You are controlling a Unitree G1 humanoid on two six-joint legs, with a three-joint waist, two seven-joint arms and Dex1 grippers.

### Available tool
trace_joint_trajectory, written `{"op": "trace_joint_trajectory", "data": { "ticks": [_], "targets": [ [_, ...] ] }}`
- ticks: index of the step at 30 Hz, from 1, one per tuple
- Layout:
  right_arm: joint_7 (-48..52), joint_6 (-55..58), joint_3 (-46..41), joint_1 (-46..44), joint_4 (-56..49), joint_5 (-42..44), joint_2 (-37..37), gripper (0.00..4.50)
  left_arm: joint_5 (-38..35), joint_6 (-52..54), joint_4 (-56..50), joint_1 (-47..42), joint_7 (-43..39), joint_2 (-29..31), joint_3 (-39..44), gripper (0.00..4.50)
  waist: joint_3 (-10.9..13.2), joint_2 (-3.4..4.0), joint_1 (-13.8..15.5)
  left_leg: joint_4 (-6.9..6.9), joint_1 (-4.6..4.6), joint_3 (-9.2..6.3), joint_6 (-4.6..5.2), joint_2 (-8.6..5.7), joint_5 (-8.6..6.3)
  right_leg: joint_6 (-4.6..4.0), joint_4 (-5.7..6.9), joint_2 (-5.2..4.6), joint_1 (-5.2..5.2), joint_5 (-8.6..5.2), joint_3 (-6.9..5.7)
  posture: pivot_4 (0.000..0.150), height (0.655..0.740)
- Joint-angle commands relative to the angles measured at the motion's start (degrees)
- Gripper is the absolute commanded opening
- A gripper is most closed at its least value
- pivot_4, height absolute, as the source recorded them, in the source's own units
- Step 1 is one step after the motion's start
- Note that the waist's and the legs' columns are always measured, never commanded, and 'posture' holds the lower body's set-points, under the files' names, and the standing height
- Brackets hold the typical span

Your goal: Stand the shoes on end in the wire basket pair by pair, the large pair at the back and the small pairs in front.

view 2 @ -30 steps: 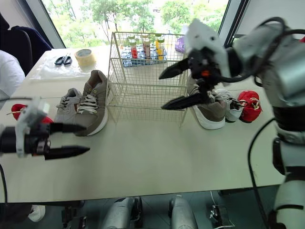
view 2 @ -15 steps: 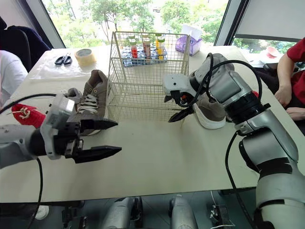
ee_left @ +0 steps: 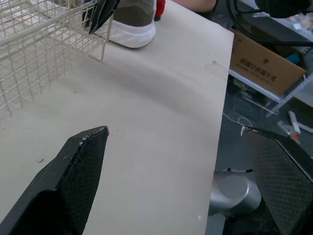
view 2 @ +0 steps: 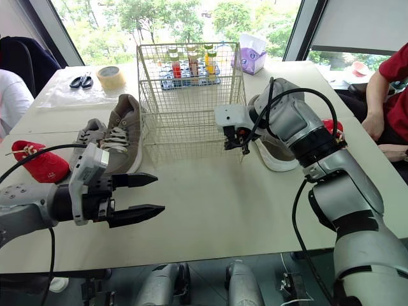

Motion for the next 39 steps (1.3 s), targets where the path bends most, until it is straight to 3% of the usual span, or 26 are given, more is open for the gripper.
{"op": "trace_joint_trajectory", "data": {
  "ticks": [1, 18, 24, 27, 29, 34, 37, 39],
  "targets": [
    [-0.6, -4.8, -3.3, 0.1, -2.9, 0.5, -0.5, 0.08, 0.2, -1.2, -0.4, -0.5, -0.7, -0.5, -0.3, 4.5, 0.0, 0.0, 0.1, 0.0, 0.0, 0.0, -0.01, 0.01, 0.0, 0.0, 0.01, 0.01, 0.0, 0.0, 0.0, 0.15, 0.7351],
    [2.3, 12.2, -4.0, 8.0, -24.2, 0.8, -4.3, 0.08, 4.2, -1.5, 1.7, -2.7, -3.9, -1.9, -3.8, 4.5, 0.0, 0.01, 0.4, 0.0, -0.02, 0.0, 0.0, 0.04, 0.0, 0.0, 0.02, 0.03, -0.02, 0.0, 0.0, 0.15, 0.7351],
    [0.9, 14.0, -3.6, 8.7, -25.4, 0.3, -3.9, 0.08, 4.7, -1.4, 1.9, -3.6, -3.9, -2.8, -4.9, 4.5, 0.0, 0.01, 0.4, 0.0, -0.02, -0.01, 0.01, 0.04, 0.0, 0.0, 0.02, 0.03, -0.02, 0.0, 0.0, 0.15, 0.7351],
    [-0.2, 18.4, -5.6, 7.9, -26.9, 1.5, -3.5, 1.01, 4.1, -1.1, 2.0, -3.5, -4.0, -3.0, -4.9, 4.5, 0.0, 0.01, 0.4, 0.0, -0.02, -0.01, 0.01, 0.04, 0.0, 0.0, 0.02, 0.03, -0.02, 0.0, 0.0, 0.15, 0.7351],
    [1.8, 24.0, -7.6, 6.3, -30.4, 4.9, -4.2, 1.91, 3.7, -0.9, 2.3, -3.3, -4.4, -3.0, -4.7, 4.5, 0.0, 0.01, 0.4, 0.0, -0.02, -0.03, 0.01, 0.04, 0.01, 0.0, 0.03, 0.03, -0.02, 0.0, 0.0, 0.15, 0.7351],
    [1.7, 40.8, -18.4, 0.5, -37.6, 15.6, -6.5, 1.91, 4.3, -1.9, 3.8, -4.3, -3.3, -4.9, -4.7, 4.5, 0.0, 0.01, 0.5, 0.01, -0.04, -0.06, 0.05, 0.1, -0.02, -0.01, 0.03, 0.02, -0.03, 0.0, 0.0, 0.15, 0.7351],
    [-7.9, 47.0, -29.2, -1.2, -35.1, 17.4, -5.2, 1.91, 5.6, -4.1, 5.5, -6.6, 1.4, -9.5, -3.9, 4.5, -0.1, -0.13, 0.9, 0.03, -0.02, -0.25, 0.26, 0.1, -0.15, -0.04, 0.0, 0.0, 0.1, -0.01, -0.06, 0.15, 0.7351],
    [-15.5, 46.2, -41.0, -0.2, -32.5, 19.9, -1.9, 1.91, 5.4, -5.0, 5.4, -7.0, 3.8, -12.4, -4.1, 4.5, -0.1, -0.18, 0.7, 0.06, -0.01, -0.28, 0.27, 0.09, -0.16, -0.28, -0.06, -0.02, 0.16, -0.06, -0.06, 0.15, 0.7351]
  ]
}}
